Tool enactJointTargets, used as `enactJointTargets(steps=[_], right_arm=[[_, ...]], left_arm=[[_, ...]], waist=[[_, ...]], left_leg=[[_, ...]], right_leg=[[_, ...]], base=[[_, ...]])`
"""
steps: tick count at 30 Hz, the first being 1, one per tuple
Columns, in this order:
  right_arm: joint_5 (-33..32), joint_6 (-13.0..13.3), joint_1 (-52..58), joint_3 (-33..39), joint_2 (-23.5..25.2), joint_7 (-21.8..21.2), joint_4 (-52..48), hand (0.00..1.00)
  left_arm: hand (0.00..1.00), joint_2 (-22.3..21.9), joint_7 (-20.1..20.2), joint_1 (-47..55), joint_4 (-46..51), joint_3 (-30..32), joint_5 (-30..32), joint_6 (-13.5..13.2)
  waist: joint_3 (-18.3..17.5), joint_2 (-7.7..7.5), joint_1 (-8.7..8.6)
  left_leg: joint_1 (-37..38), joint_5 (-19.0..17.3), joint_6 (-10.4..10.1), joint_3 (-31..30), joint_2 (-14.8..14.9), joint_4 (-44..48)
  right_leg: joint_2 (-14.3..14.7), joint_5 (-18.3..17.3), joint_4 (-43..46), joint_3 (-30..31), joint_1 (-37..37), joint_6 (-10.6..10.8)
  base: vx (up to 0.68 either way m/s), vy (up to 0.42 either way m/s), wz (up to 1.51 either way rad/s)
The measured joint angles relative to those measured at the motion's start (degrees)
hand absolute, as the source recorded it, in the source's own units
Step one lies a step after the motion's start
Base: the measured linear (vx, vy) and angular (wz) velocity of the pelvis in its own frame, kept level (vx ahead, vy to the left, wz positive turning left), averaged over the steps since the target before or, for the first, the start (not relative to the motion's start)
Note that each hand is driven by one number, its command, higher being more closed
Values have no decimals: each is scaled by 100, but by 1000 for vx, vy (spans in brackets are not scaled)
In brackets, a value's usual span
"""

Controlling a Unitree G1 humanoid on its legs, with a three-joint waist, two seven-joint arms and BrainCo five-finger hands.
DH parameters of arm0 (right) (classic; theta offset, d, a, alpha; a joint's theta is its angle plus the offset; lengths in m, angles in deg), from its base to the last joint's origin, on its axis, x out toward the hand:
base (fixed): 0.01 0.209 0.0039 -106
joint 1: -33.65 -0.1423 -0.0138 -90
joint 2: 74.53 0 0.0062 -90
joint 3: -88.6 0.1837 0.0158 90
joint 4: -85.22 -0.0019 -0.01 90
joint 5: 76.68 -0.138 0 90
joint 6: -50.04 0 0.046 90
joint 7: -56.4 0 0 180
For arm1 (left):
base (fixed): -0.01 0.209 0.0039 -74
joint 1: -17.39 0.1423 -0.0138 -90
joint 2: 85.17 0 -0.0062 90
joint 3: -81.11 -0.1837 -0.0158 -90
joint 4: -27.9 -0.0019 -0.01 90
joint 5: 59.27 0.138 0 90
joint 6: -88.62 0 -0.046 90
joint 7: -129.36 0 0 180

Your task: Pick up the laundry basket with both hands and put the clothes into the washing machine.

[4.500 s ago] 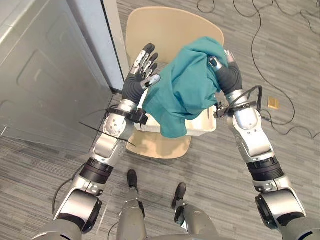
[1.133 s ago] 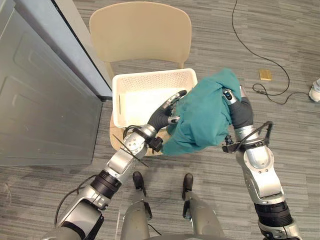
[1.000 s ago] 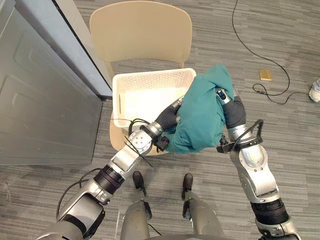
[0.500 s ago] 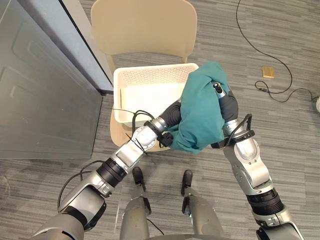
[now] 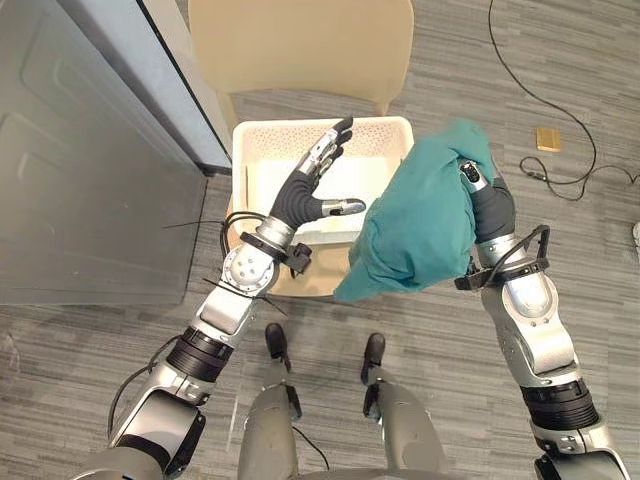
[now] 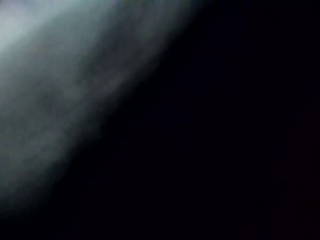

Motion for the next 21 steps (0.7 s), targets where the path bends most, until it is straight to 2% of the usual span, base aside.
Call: enactJointTargets(steps=[4,10,15,21], right_arm=[[2,2,-14,7,1,-3,-2,100],[-3,2,-150,-39,3,-7,-2,100],[-57,2,-356,-376,11,-110,-13,100],[-176,2,-576,-675,44,-94,-74,100]], left_arm=[[0,3,-81,125,167,51,3,-39],[0,39,38,181,168,-81,66,-41],[0,309,83,-115,165,-741,1063,-33],[0,447,127,-545,-206,-1031,1837,4]], waist=[[1,1,1],[43,2,-4],[117,0,-3],[128,0,-5]], left_leg=[[-58,0,1,11,0,11],[-86,-66,44,19,7,148],[-159,-65,46,19,10,199],[-183,-63,47,8,10,215]], right_leg=[[-4,0,39,28,-87,0],[-14,-1,76,67,-86,0],[-18,3,96,88,-147,-3],[-18,10,114,85,-169,-9]], base=[[6,-3,-2],[1,-2,-1],[0,0,0],[0,0,0]])
